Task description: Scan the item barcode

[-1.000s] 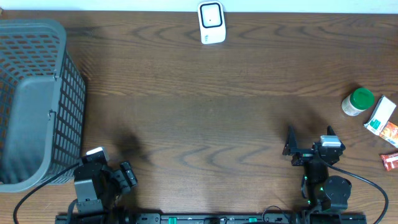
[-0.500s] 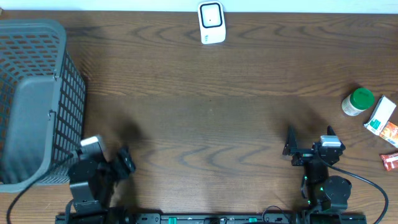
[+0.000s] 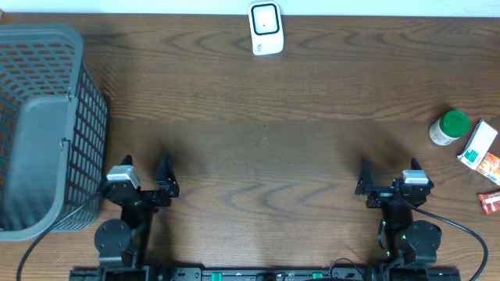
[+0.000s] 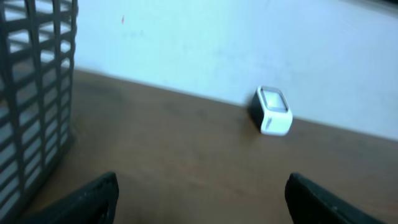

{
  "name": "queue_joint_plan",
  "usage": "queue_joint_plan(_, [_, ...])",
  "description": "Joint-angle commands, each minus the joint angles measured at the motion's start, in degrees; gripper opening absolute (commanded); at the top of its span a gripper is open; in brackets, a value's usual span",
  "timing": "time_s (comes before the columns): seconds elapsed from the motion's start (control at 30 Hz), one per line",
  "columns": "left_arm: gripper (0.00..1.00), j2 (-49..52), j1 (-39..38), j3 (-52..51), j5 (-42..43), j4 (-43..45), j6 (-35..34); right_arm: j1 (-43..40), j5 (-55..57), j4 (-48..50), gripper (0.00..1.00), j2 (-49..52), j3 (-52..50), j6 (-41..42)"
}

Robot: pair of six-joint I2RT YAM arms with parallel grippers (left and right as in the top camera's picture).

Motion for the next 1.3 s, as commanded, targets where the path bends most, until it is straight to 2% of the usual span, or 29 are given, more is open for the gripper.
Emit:
queue_joint_plan(0.0, [0.86, -2.5, -0.2, -4.8, 0.5, 6.2, -0.5, 0.2, 0.5, -0.3, 0.99, -0.3, -0.1, 0.6])
queue_joint_plan(0.03, [0.86, -2.7, -0.2, -6.1, 0.5, 8.1, -0.5, 0.2, 0.5, -0.3, 0.99, -0.3, -0.1, 0.6])
queue_joint_plan(0.1, [0.86, -2.9, -0.2, -6.6, 0.3, 6.5, 0.4, 0.2, 0.5, -0.3, 0.99, -0.3, -0.1, 0.6])
queue_joint_plan(0.27, [0.86, -3.3, -0.2, -6.6, 0.0, -2.2, 1.5, 0.2, 0.5, -0.3, 0.99, -0.3, -0.1, 0.6])
queue_joint_plan(1.27, [0.86, -3.2, -0.2, -6.6, -0.1, -1.9, 1.9, 0.2, 0.5, -0.3, 0.99, -0.3, -0.1, 0.6])
